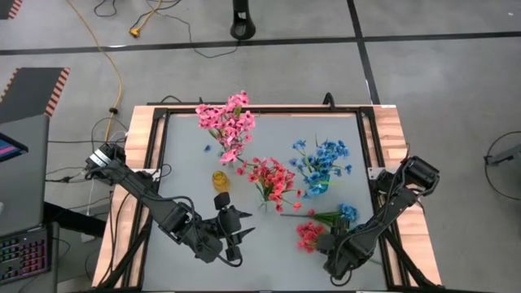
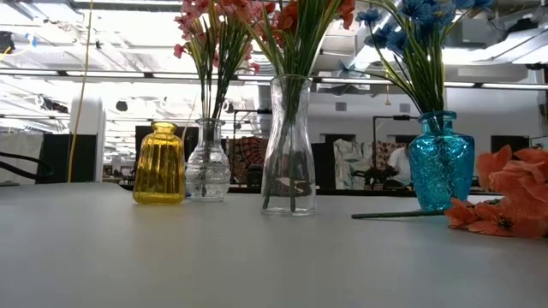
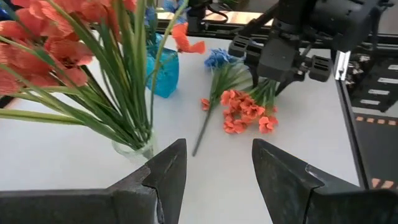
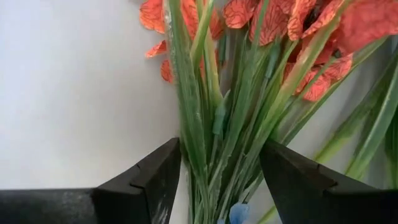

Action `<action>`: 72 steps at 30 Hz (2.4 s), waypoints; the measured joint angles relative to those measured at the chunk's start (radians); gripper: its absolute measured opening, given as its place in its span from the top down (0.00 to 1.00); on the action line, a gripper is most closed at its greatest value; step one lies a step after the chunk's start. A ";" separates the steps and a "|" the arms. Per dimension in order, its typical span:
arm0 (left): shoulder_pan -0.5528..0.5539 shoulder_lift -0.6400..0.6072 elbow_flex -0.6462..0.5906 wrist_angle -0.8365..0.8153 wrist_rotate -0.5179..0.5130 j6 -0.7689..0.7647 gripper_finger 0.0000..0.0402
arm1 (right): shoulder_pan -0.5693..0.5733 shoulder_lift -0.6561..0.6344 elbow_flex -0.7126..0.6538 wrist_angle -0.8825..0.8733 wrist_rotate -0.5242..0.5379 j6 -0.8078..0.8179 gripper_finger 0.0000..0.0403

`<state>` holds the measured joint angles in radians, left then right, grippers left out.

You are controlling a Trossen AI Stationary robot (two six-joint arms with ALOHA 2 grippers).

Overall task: Sort flowers into vase by color
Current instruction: Put the red flowers into the bottom transparent vase

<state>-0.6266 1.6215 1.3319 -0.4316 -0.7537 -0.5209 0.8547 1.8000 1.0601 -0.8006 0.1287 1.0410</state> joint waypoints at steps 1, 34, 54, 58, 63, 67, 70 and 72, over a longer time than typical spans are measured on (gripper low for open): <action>0.000 0.000 0.000 0.000 0.006 0.000 0.58 | 0.000 0.000 0.002 0.002 0.000 -0.002 0.40; 0.000 0.000 0.000 0.004 0.010 0.000 0.58 | -0.020 0.007 0.218 0.031 0.057 -0.197 0.89; 0.000 0.000 0.000 0.004 0.012 0.000 0.58 | -0.052 0.004 0.567 -0.305 0.323 -0.423 0.89; 0.000 0.000 0.000 0.004 0.023 0.000 0.58 | -0.052 0.004 0.647 -0.409 0.386 -0.422 0.89; 0.000 0.000 0.000 0.004 0.042 0.000 0.58 | -0.053 0.004 0.728 -0.488 0.489 -0.425 0.89; -0.001 0.000 0.000 0.011 0.042 0.001 0.58 | -0.052 0.004 0.791 -0.528 0.573 -0.440 0.89; -0.001 0.000 0.000 0.053 0.043 0.040 0.58 | -0.051 0.003 0.832 -0.528 0.658 -0.449 0.89; -0.001 0.000 0.000 0.088 0.048 0.079 0.58 | -0.051 0.003 0.847 -0.524 0.721 -0.451 0.89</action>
<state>-0.6277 1.6215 1.3315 -0.3435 -0.7056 -0.4414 0.8032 1.8034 1.9066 -1.3250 0.8494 0.5903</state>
